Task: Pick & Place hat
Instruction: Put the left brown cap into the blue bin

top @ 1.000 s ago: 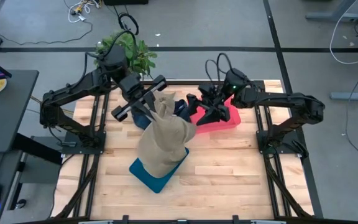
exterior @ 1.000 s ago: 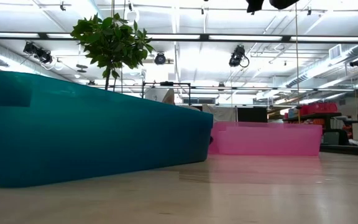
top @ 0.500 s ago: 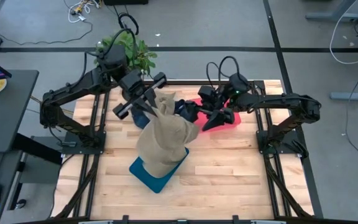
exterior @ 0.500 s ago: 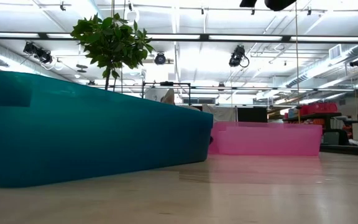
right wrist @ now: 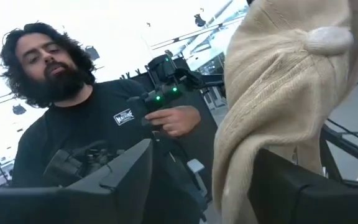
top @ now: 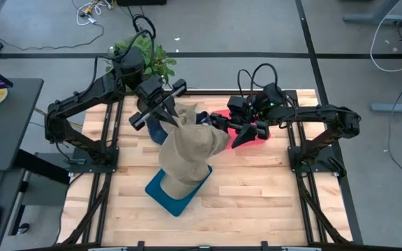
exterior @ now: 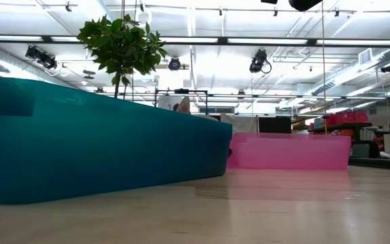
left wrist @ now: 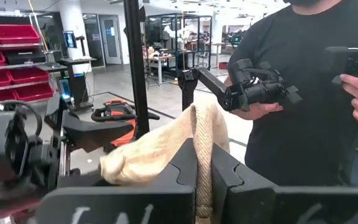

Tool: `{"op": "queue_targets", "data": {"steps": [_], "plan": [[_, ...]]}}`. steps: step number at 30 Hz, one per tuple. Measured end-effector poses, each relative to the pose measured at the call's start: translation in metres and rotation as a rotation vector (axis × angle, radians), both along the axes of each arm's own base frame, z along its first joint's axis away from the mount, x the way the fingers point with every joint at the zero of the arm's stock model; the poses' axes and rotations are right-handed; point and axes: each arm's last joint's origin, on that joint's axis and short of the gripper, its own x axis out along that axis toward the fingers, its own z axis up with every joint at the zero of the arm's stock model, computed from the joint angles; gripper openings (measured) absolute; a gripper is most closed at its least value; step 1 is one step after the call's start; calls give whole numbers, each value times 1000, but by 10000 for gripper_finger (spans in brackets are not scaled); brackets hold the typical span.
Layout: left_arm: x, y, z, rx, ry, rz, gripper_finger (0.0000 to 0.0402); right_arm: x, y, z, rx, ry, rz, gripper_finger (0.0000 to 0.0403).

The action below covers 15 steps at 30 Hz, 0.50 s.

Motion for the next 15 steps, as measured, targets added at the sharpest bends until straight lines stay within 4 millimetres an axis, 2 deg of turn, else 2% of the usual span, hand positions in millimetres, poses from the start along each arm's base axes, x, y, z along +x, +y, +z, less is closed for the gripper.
{"op": "queue_targets", "data": {"steps": [6, 12, 15], "plan": [[0, 0, -2, -4, 22, 0, 7, -6, 1, 6, -22, -62, -4, 149], [0, 2, -2, -5, 22, 8, 7, -16, 3, 15, -70, -131, 0, 21], [1, 3, -2, -8, 24, 53, 13, -19, 3, 18, -79, -137, -3, 12]]}}
